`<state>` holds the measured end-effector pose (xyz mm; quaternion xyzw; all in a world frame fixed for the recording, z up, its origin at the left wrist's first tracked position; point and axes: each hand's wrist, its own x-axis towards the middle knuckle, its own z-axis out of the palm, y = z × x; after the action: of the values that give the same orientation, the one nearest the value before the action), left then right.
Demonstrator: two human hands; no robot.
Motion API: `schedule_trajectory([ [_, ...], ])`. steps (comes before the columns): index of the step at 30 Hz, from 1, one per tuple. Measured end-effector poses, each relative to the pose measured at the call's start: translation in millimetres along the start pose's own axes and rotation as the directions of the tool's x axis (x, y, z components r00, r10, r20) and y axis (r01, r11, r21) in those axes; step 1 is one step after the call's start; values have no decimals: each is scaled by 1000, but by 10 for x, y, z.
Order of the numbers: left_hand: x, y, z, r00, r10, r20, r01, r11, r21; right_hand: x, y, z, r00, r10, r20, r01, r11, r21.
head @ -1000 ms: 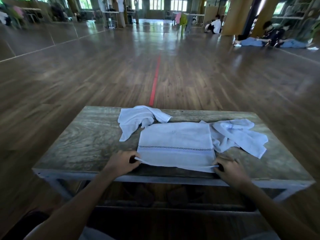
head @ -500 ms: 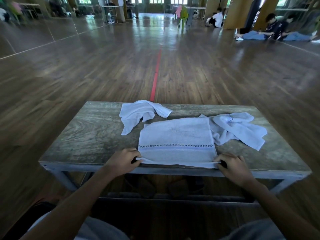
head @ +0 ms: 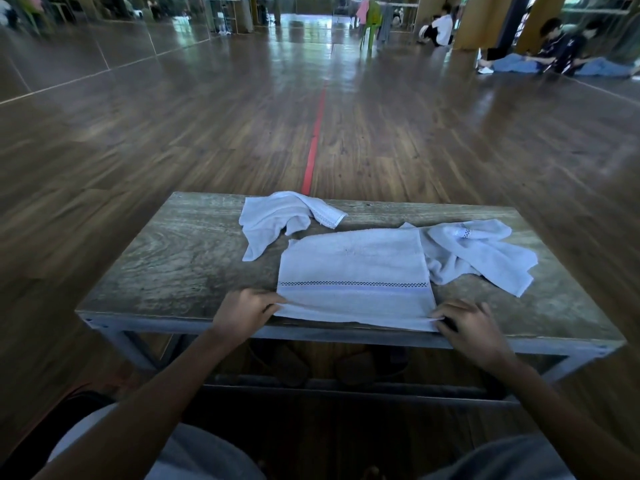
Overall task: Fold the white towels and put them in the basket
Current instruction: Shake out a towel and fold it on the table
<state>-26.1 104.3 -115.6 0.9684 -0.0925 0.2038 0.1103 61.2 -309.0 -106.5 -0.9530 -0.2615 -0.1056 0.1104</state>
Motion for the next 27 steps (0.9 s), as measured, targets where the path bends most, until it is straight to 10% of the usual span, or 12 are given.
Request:
schedule_trajectory([
  [13, -265, 145, -51, 979, 131, 158, -162, 966, 202, -268, -101, -85, 983, -172, 65, 179, 975, -129],
  [27, 657, 406, -1488, 967, 254, 31, -245, 885, 396, 485, -157, -1494, 962, -243, -124, 230, 967, -110],
])
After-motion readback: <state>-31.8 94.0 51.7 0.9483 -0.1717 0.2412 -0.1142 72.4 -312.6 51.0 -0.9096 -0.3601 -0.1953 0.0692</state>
